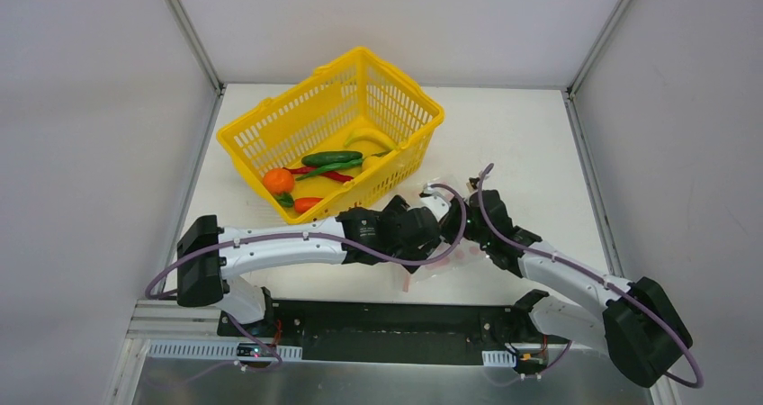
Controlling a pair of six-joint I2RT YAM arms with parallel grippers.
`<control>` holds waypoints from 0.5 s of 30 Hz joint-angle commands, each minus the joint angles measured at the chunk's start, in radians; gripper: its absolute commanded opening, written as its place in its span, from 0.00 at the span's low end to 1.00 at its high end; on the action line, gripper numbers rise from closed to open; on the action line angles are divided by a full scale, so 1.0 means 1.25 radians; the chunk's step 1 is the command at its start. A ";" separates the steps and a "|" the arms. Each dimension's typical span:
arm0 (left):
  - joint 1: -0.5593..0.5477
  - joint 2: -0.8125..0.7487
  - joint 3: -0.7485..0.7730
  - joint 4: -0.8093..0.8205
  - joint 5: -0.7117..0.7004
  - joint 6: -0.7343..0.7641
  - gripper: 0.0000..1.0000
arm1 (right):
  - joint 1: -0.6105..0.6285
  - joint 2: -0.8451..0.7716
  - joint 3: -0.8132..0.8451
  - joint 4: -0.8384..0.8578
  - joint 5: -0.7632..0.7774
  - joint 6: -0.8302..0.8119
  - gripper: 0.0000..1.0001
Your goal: Place the food in the zip-top bag and seal the zipper
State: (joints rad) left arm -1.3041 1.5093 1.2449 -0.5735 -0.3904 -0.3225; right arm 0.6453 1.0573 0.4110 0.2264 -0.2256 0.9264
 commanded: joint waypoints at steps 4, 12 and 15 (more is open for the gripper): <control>-0.011 0.015 -0.009 0.051 -0.095 -0.094 0.74 | -0.004 -0.044 0.044 -0.043 0.020 -0.006 0.00; -0.011 0.045 -0.039 0.107 -0.095 -0.152 0.69 | -0.008 -0.082 0.048 -0.071 0.016 -0.003 0.00; -0.011 0.041 -0.062 0.115 -0.108 -0.177 0.62 | -0.012 -0.095 0.048 -0.074 0.014 0.002 0.00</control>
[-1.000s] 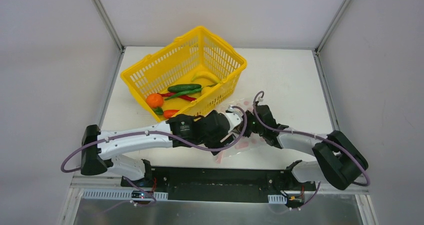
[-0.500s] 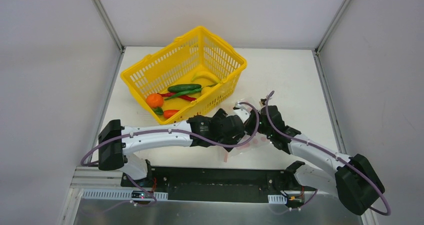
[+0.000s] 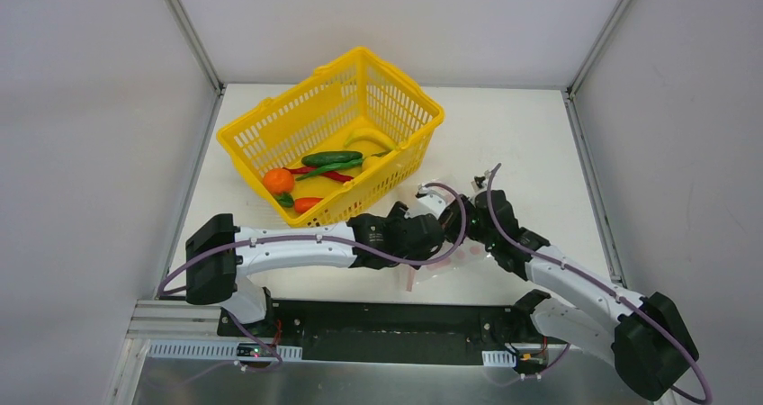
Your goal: Place the food in the zip-top bag and seal the zipper
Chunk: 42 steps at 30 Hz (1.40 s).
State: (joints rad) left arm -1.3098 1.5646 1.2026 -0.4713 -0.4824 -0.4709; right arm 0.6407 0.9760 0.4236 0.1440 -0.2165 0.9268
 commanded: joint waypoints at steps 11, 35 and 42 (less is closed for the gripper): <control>-0.006 -0.005 -0.072 0.084 -0.057 -0.077 0.30 | -0.021 -0.058 0.060 -0.045 -0.005 -0.003 0.00; 0.019 -0.082 -0.086 0.146 -0.030 -0.047 0.00 | -0.022 -0.161 0.123 -0.254 0.014 -0.156 0.33; 0.020 -0.080 -0.075 0.146 -0.007 -0.037 0.00 | -0.023 -0.106 0.153 -0.239 0.035 -0.190 0.30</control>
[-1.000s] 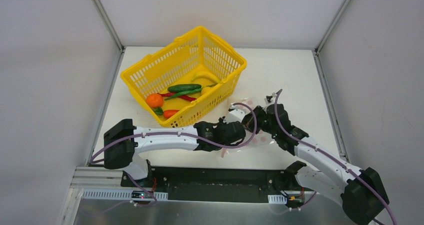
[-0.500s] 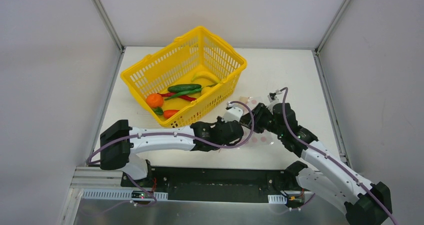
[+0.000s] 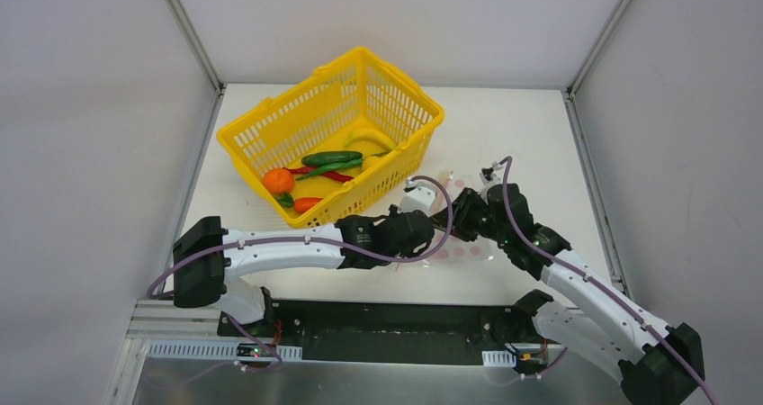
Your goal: Place the food in the zip-top bag and seal the zipper
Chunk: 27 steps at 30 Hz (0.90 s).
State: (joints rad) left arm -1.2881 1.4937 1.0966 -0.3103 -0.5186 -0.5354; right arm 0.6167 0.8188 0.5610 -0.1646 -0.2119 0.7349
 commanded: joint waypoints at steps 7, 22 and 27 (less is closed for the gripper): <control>0.012 -0.046 0.004 0.009 0.028 0.021 0.00 | -0.003 0.081 0.079 0.014 0.030 -0.082 0.07; 0.113 -0.047 -0.009 0.068 0.096 -0.055 0.00 | -0.004 0.107 0.392 -0.514 0.163 -0.323 0.00; 0.116 0.008 0.047 0.080 0.145 -0.044 0.00 | -0.003 0.140 0.479 -0.624 0.188 -0.352 0.00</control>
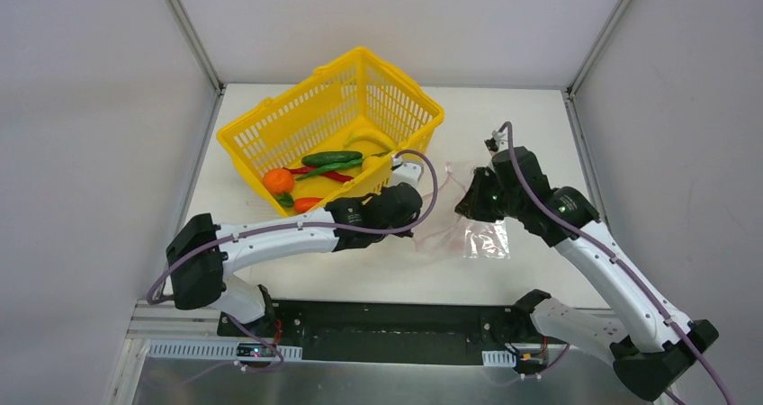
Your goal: Place the food in the zip-top bag and seal the zipper
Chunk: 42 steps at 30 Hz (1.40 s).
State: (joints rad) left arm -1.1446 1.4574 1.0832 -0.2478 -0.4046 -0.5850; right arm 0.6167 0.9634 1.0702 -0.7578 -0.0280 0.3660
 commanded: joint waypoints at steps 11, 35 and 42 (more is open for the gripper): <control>0.030 0.142 0.127 0.073 0.105 -0.016 0.00 | -0.007 0.104 0.093 -0.156 0.240 -0.070 0.00; 0.072 0.161 0.156 0.149 0.263 0.073 0.39 | -0.048 0.146 -0.010 0.063 -0.057 -0.083 0.00; 0.081 0.162 0.109 0.178 0.240 0.019 0.00 | -0.051 0.126 -0.032 0.065 -0.027 -0.078 0.00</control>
State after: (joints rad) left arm -1.0584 1.6638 1.2507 -0.0738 -0.1055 -0.5251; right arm 0.5587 1.1439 1.0409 -0.7017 -0.0719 0.2749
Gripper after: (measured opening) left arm 0.056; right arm 0.009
